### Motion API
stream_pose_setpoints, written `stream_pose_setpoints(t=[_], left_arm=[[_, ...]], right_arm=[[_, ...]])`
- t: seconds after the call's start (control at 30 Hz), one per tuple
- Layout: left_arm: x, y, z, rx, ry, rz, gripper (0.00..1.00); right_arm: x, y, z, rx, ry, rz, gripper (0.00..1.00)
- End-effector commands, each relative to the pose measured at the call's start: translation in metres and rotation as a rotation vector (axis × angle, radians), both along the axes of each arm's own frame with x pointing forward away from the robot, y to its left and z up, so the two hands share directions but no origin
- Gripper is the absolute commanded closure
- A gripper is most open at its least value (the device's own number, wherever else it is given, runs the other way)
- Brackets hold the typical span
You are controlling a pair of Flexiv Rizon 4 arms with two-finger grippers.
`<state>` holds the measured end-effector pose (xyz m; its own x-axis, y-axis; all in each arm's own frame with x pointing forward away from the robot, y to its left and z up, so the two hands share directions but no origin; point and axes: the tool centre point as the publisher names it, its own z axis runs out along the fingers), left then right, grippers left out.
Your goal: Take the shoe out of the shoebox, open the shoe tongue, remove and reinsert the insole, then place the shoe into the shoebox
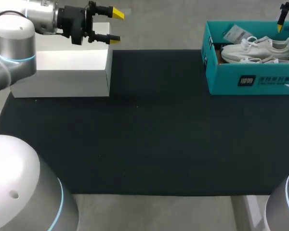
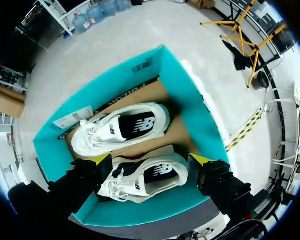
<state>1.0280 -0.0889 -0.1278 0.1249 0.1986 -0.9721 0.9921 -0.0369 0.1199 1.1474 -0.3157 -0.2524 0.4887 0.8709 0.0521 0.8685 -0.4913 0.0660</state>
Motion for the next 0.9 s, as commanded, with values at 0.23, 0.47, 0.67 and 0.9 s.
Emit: stream_pose_setpoints(t=[0.23,0.47,0.67,0.9], left_arm=[[0.001,0.03,0.014,0.308,-0.03,-0.124,0.0],[-0.003,0.043,0.006,0.564,-0.148,-0.22,0.0],[-0.005,0.05,0.01,0.635,-0.14,-0.178,0.0],[-0.013,0.057,0.017,0.739,-0.176,-0.183,0.0]], right_arm=[[-0.08,0.03,0.014,-0.115,-0.193,0.026,0.0],[-0.097,0.037,0.008,-0.138,-0.193,0.05,0.0],[-0.114,0.042,0.009,-0.145,-0.184,0.05,0.0],[-0.129,0.046,0.018,-0.176,-0.176,0.064,0.0]])
